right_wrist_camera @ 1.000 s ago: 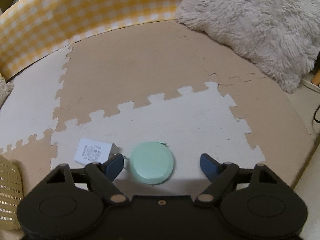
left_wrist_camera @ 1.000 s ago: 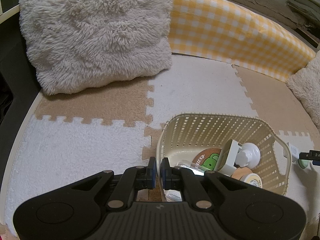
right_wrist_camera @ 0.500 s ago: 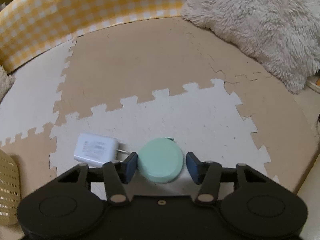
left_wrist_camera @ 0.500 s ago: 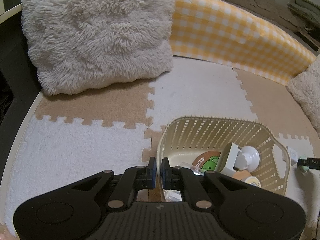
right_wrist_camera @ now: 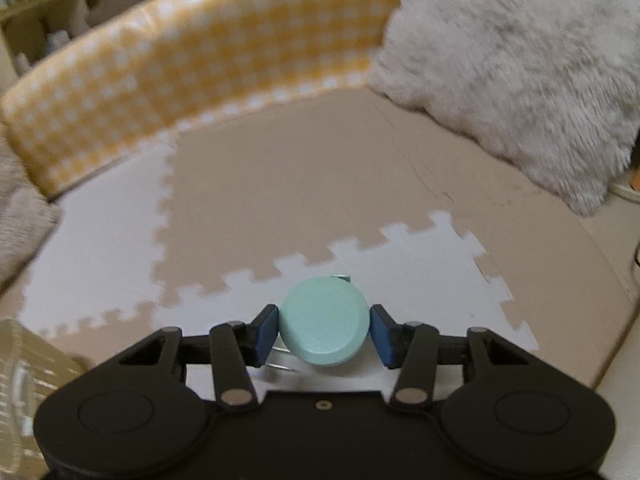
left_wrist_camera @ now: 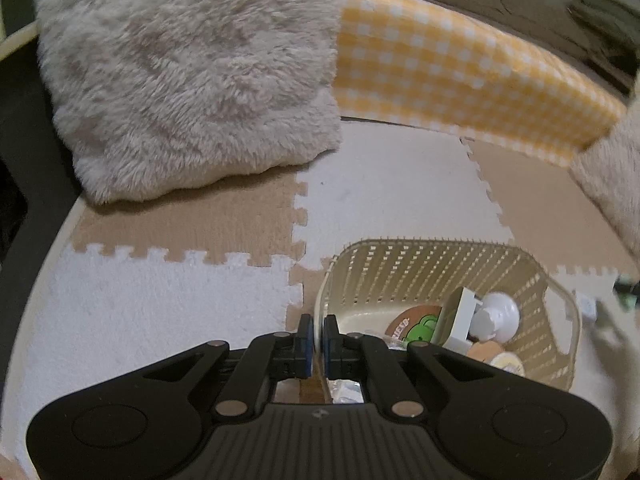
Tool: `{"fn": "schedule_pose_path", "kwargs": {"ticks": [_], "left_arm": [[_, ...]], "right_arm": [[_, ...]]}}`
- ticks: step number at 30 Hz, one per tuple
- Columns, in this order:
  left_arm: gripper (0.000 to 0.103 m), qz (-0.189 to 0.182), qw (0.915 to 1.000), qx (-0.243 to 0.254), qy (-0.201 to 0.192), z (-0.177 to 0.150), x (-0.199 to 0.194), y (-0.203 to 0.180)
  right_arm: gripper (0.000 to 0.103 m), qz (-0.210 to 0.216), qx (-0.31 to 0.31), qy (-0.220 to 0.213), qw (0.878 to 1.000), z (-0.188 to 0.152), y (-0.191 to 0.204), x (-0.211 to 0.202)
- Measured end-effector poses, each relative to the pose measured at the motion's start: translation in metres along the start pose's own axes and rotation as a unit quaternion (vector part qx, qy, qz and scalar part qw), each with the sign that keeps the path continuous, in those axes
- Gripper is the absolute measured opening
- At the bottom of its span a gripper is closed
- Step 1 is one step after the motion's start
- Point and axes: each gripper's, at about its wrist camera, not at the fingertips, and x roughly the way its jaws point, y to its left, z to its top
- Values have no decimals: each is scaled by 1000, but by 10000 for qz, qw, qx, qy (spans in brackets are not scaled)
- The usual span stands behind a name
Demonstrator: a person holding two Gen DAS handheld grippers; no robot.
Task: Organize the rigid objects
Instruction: 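Carry the mint-green container into the basket and open the right tool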
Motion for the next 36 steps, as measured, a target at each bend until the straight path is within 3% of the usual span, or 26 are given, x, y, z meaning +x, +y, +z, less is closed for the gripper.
{"fn": "schedule_pose_path", "kwargs": {"ticks": [4,15,26,32,36], "left_arm": [[6,79,9990,448,18,1,0,-6],[8,-174,9958,899,39,2,1,-2],[7,-569,9980,226,125,6,5,17],[5,-852,9955,-366,214,8,9,31],[5,-821,9958,-354,213,9,8,30]], "right_arm": [[51,329,-233,-209,9990,4,19,-16],[51,1385,-806,-719,9845,6,80,-65],[51,2118,-1846,-701,9572,-15,174,-81],[51,2315,-2426,-355,9414,-40,221,-68],[51,2346,-2543,-23,9382,-53,247,-46]]}}
